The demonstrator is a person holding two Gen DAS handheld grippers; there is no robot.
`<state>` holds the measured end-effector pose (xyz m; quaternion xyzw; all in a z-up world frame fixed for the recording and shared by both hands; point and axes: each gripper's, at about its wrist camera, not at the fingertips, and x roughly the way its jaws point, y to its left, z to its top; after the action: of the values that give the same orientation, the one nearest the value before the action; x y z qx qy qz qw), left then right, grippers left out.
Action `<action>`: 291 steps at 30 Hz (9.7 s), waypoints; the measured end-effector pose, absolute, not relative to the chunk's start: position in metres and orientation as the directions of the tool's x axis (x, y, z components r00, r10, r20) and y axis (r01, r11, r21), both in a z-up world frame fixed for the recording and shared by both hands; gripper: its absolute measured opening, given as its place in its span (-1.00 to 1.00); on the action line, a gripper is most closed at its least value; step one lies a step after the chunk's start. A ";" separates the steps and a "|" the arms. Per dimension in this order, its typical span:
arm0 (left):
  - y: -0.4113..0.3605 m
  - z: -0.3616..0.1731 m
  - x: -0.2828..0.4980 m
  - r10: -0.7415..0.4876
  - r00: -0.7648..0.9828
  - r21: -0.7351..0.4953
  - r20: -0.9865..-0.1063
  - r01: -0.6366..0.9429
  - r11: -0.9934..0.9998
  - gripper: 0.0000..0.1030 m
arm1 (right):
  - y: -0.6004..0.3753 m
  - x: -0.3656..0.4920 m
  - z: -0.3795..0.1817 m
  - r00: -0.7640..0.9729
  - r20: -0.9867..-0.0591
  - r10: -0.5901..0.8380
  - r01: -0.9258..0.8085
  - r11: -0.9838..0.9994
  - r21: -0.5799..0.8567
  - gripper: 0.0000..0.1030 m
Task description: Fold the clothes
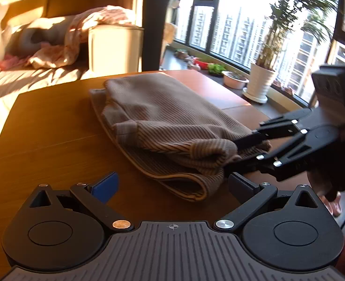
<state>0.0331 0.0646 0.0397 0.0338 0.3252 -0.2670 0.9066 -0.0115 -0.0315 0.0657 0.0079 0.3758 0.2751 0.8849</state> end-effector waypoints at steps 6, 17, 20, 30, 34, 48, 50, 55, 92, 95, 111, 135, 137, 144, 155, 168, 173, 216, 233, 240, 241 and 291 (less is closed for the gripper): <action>0.045 0.029 0.035 -0.441 0.639 -0.035 -0.631 0.544 0.839 0.99 | -0.029 -0.006 0.067 0.571 -0.658 0.491 -0.490 0.847 0.208 0.08; 0.041 0.025 0.065 -0.435 0.659 -0.132 -0.614 0.458 0.879 1.00 | -0.005 -0.047 0.069 0.763 -0.568 0.309 -0.525 0.809 -0.264 0.46; 0.044 0.028 0.074 -0.454 0.641 -0.197 -0.619 0.433 0.880 1.00 | 0.005 -0.052 0.054 0.788 -0.548 0.279 -0.521 0.777 -0.353 0.50; 0.046 0.024 0.070 -0.436 0.633 -0.192 -0.639 0.417 0.888 0.99 | 0.012 -0.048 0.051 0.781 -0.536 0.322 -0.555 0.750 -0.360 0.69; 0.059 0.033 0.062 -0.436 0.654 -0.192 -0.619 0.412 0.891 0.99 | 0.003 -0.047 0.066 0.749 -0.542 0.382 -0.568 0.790 -0.229 0.70; 0.080 0.059 0.050 -0.454 0.694 -0.173 -0.560 0.437 0.883 0.99 | 0.007 0.001 0.080 0.797 -0.502 0.336 -0.483 0.854 -0.194 -0.51; 0.079 0.060 0.048 -0.468 0.690 -0.147 -0.553 0.472 0.869 1.00 | -0.015 0.014 0.098 0.773 -0.496 0.395 -0.472 0.881 -0.033 -0.55; 0.043 0.049 0.068 -0.415 0.705 0.019 -0.576 0.519 0.855 1.00 | -0.028 0.031 0.106 0.735 -0.516 0.440 -0.484 0.873 0.055 -0.58; 0.070 0.067 0.112 -0.494 0.669 -0.297 -0.554 0.396 0.869 0.99 | -0.049 -0.063 0.080 0.829 -0.552 0.092 -0.411 0.769 -0.489 0.50; 0.042 0.061 0.114 -0.523 0.654 -0.294 -0.546 0.435 0.851 0.99 | -0.069 -0.050 0.105 0.831 -0.536 0.149 -0.380 0.855 -0.352 0.50; 0.018 0.011 0.116 -0.433 0.639 -0.173 -0.636 0.429 0.886 0.95 | -0.075 0.048 0.043 0.795 -0.565 0.221 -0.230 0.972 0.055 0.24; 0.064 0.025 0.107 -0.515 0.725 -0.358 -0.457 0.380 0.853 0.93 | -0.047 0.018 0.045 0.822 -0.527 0.218 -0.136 0.972 0.189 1.00; 0.057 0.028 0.105 -0.516 0.735 -0.333 -0.440 0.400 0.854 0.93 | -0.052 0.017 0.052 0.849 -0.499 0.174 -0.117 0.983 0.142 1.00; 0.035 0.036 0.112 -0.545 0.721 -0.295 -0.428 0.459 0.838 0.16 | -0.066 0.037 0.068 0.893 -0.449 0.040 -0.042 0.999 0.005 0.64; 0.034 0.016 0.120 -0.499 0.703 -0.221 -0.506 0.454 0.863 0.40 | -0.042 0.083 0.030 0.797 -0.584 0.155 -0.113 0.988 0.107 0.26; 0.061 0.016 0.092 -0.462 0.714 -0.174 -0.526 0.441 0.880 0.46 | -0.013 0.051 0.032 0.782 -0.584 0.217 -0.223 0.973 0.063 0.26; 0.061 0.017 0.091 -0.460 0.714 -0.173 -0.528 0.440 0.881 0.46 | -0.010 0.046 0.038 0.786 -0.591 0.181 -0.268 0.961 -0.062 0.42; 0.056 0.017 0.027 -0.390 0.672 0.171 -0.630 0.610 0.774 0.90 | 0.009 -0.009 0.062 0.598 -0.687 0.413 -0.539 0.842 0.037 0.63; 0.123 0.080 0.042 -0.589 0.683 -0.251 -0.432 0.537 0.806 0.91 | 0.026 -0.059 0.079 0.794 -0.541 0.276 -0.551 0.701 -0.452 -0.40; 0.108 0.083 0.083 -0.512 0.727 -0.189 -0.458 0.483 0.855 0.84 | 0.034 -0.089 0.119 0.708 -0.639 0.301 -0.666 0.587 -0.461 -0.41; 0.099 0.076 0.092 -0.510 0.709 -0.170 -0.487 0.495 0.852 0.81 | 0.036 -0.092 0.127 0.701 -0.644 0.307 -0.678 0.569 -0.466 -0.41; 0.052 0.051 0.131 -0.586 0.631 -0.125 -0.508 0.619 0.776 0.61 | -0.066 0.092 0.055 0.826 -0.526 0.202 -0.204 0.977 0.055 0.98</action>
<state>0.1308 0.0517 0.0505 0.0305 0.2704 -0.3336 0.9026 0.0920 -0.0661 0.0548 -0.0015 0.2750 0.1061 0.9556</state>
